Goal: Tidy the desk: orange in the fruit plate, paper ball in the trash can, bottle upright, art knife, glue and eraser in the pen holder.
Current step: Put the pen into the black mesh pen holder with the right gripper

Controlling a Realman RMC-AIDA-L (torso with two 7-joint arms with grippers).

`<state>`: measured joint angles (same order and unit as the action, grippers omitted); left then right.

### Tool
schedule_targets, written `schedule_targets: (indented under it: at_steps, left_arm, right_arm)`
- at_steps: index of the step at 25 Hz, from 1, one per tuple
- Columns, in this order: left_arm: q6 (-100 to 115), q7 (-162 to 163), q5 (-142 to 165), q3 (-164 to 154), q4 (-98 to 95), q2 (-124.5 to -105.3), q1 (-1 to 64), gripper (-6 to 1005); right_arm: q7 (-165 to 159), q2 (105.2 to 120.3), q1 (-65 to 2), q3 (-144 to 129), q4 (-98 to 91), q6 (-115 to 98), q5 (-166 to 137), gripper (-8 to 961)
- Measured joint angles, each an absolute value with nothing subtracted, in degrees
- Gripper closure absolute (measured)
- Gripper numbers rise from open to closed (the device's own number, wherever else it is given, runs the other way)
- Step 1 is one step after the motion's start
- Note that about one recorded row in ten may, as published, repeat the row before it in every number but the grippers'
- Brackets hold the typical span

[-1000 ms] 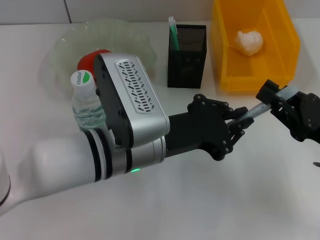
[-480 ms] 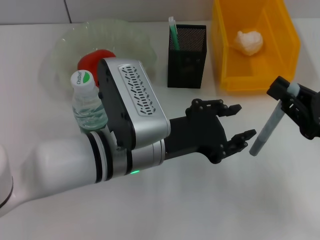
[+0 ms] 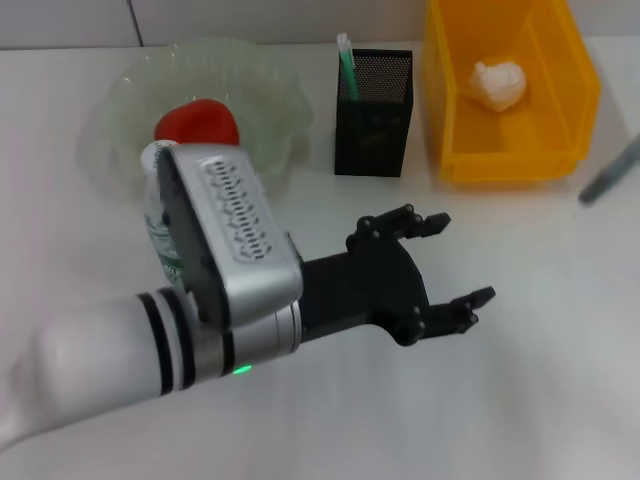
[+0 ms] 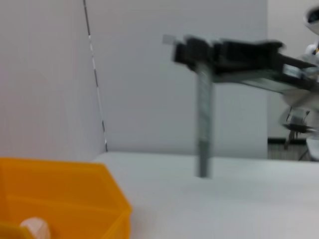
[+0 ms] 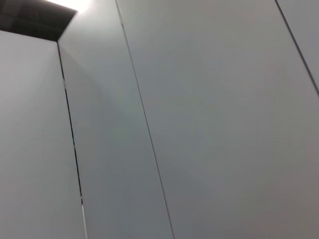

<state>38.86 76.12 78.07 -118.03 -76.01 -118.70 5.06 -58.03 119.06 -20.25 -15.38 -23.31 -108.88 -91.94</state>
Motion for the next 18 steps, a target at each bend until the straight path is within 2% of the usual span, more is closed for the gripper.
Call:
schedule_targets:
  at_steps: [3, 4, 6, 9, 13, 18]
  left_arm:
    - [41.67, 70.42, 72.05, -117.62, -74.50, -118.68, 3.82, 235]
    - [45.19, 64.82, 65.72, -116.66, -71.31, -118.70, 3.70, 206]
    - [48.10, 61.10, 61.71, -115.96, -68.54, -118.68, 3.95, 208]
    - [55.43, 54.18, 54.68, -114.25, -61.69, -118.71, 4.99, 211]
    - [57.74, 51.88, 52.89, -113.81, -58.36, -118.74, 5.64, 212]
    - [58.04, 51.25, 52.74, -113.76, -55.08, -118.81, 6.80, 213]
  right_arm:
    - [-55.40, 119.04, -23.80, -15.49, -24.38, -108.84, -89.37, 802]
    - [-54.58, 118.95, -27.36, -15.51, -25.44, -107.45, -88.84, 802]
    - [-54.70, 118.88, -28.73, -15.54, -25.72, -106.20, -88.84, 802]
    - [-56.08, 118.34, -35.94, -17.78, -26.28, -95.72, -89.36, 803]
    - [-57.62, 117.86, -39.95, -24.07, -25.74, -86.55, -89.41, 803]
    - [-59.06, 118.34, -44.73, -34.91, -24.87, -74.81, -89.39, 804]
